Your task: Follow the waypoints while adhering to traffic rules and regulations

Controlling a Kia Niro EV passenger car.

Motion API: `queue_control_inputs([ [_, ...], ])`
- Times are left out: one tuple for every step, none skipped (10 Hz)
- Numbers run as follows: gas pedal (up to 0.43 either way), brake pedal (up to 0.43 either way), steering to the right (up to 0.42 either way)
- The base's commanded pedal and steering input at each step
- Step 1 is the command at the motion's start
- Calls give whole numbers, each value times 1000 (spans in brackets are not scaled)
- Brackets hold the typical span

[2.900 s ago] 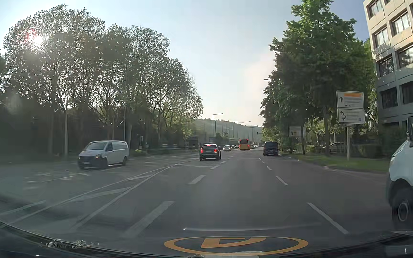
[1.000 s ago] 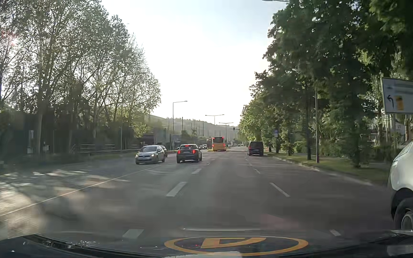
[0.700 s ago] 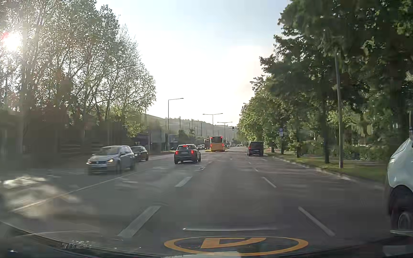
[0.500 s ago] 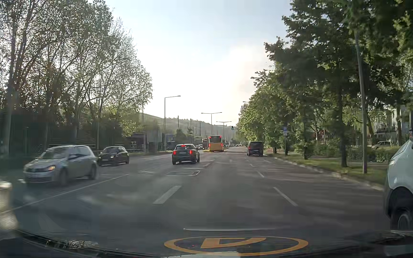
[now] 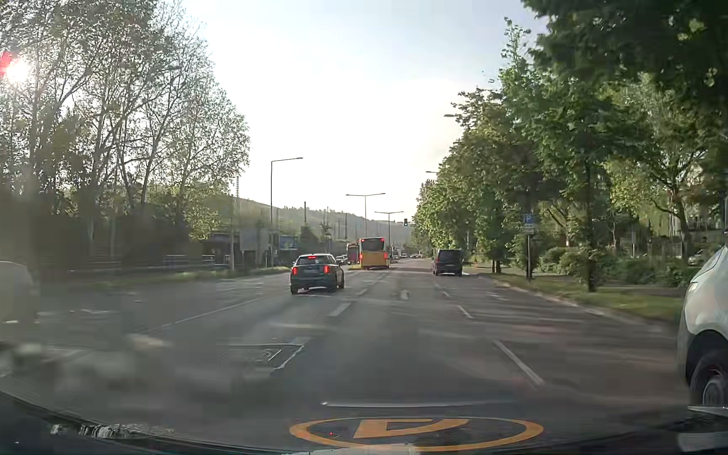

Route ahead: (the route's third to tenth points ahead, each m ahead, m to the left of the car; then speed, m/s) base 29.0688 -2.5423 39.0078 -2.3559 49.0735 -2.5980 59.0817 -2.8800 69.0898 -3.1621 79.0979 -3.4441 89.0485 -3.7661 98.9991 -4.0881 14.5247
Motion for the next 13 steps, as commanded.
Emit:
queue_control_inputs([
  [138, 0, 6],
  [138, 0, 7],
  [138, 0, 7],
  [138, 0, 7],
  [138, 0, 7],
  [138, 0, 7],
  [150, 0, 7],
  [150, 0, 7],
  [150, 0, 7],
  [150, 0, 7],
  [150, 0, 7],
  [150, 0, 5],
  [138, 0, 3],
])
